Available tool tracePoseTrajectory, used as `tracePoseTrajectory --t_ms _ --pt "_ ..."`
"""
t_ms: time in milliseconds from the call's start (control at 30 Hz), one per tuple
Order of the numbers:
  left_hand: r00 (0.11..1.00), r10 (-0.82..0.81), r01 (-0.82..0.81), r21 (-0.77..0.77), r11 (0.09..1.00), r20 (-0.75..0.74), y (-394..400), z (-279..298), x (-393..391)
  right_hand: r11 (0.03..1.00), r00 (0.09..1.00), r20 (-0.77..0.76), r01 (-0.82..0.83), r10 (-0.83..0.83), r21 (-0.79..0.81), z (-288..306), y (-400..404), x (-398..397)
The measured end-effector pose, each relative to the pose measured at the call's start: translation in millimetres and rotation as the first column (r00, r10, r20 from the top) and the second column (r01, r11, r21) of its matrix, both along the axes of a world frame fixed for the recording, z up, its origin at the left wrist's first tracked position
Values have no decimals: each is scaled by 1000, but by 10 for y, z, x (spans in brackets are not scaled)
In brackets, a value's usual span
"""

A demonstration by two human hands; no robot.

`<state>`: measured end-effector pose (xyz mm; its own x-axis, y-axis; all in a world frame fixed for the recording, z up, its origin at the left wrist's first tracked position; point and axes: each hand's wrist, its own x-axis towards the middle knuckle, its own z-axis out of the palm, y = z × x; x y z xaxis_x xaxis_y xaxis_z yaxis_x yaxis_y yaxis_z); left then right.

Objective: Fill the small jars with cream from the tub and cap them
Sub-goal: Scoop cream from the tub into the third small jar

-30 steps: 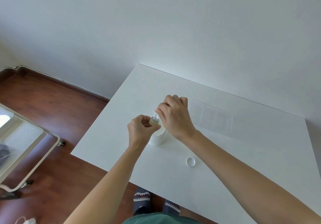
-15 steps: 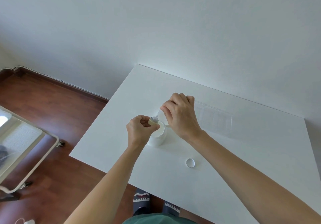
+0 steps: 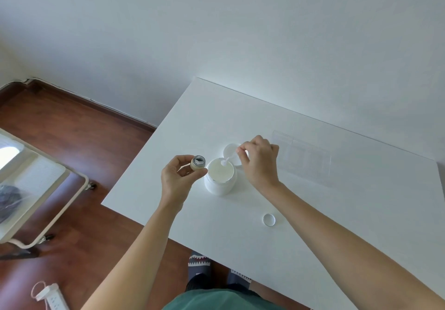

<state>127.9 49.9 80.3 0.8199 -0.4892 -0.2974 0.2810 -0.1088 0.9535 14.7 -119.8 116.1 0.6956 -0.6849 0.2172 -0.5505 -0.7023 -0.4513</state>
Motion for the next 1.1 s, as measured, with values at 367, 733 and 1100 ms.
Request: tracePoseTrajectory --t_ms 367,733,1100 --pt "997 -64 62 -51 997 -52 123 -85 36 939 911 -318 -316 262 -132 -417 86 191" --pt "994 -85 78 -94 992 -67 100 -91 63 974 970 -240 18 38 225 -373 -49 163" --pt "980 -170 149 -187 971 -105 40 -49 24 781 967 -80 244 -244 574 -110 -261 -51"
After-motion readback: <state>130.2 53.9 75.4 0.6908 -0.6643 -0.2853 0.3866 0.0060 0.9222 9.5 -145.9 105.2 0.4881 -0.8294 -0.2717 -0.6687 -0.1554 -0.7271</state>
